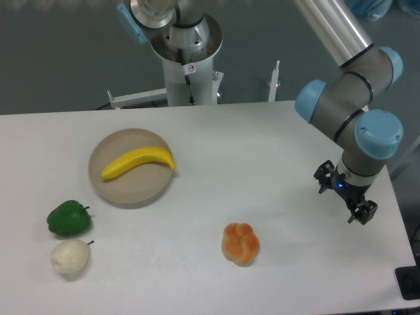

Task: Pick up the banana from the plate
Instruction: 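Move the open gripper over the yellow banana and lower it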

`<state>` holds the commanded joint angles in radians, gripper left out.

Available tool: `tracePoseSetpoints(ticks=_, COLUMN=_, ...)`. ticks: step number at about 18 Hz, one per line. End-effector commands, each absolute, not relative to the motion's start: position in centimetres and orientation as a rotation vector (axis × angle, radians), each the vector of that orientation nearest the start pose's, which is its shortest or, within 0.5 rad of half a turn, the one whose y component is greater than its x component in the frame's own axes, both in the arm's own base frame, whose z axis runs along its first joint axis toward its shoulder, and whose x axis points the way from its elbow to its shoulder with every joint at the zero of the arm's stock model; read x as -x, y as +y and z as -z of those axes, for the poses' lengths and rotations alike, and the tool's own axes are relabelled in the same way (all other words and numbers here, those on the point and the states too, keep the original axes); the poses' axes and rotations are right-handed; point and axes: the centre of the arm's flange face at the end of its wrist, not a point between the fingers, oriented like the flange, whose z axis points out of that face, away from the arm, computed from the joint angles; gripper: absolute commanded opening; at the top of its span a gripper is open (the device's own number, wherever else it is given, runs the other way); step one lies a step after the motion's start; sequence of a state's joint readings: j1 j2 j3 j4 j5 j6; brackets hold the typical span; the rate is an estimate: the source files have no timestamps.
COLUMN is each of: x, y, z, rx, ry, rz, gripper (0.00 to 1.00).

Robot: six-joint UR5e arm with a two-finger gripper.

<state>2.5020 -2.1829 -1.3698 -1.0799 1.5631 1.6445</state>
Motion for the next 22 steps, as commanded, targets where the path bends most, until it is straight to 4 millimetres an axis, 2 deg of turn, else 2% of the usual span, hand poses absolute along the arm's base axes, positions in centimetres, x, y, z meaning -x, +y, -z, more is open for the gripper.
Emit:
tracePoseSetpoints(ticks=5, x=43.8, y=57.1, z=-25.8, rx=2.922, ry=1.049, rz=-0.093, gripper=1.00)
tracePoseSetpoints(ticks=8, x=41.0, y=57.7, z=-25.6, rx=2.931, ry=1.047, rz=-0.066, gripper=1.00)
tracePoseSetpoints(ticks=10, x=38.3, y=57.6, z=-26.3, rx=2.919, ry=1.060, rz=-0.050, gripper=1.00)
tracePoseSetpoints(ticks=13, x=31.6, y=56.7, z=-29.4, rx=2.857, ry=1.056, rz=-0.020, gripper=1.00)
tracePoseSetpoints(ticks=14, x=28.4, y=55.9, z=-30.0, rx=2.849, ry=1.063, rz=-0.005, gripper=1.00)
tracePoseSetpoints(ticks=16, x=24.5, y=55.4, z=-30.3, rx=2.834, ry=1.118, rz=0.008, gripper=1.00)
tracePoseSetpoints(ticks=18, x=20.0, y=54.9, z=-30.3, rx=2.824, ry=1.164, rz=0.032, gripper=1.00)
tracePoseSetpoints(ticks=19, x=17.8, y=54.3, z=-29.8, rx=2.820, ry=1.197, rz=0.051, gripper=1.00)
tracePoseSetpoints(ticks=20, x=14.7, y=53.6, z=-28.8, rx=2.821, ry=1.242, rz=0.086, gripper=1.00)
tracePoseSetpoints(ticks=22, x=11.5, y=52.9, z=-27.9, rx=2.817, ry=1.309, rz=0.109, gripper=1.00)
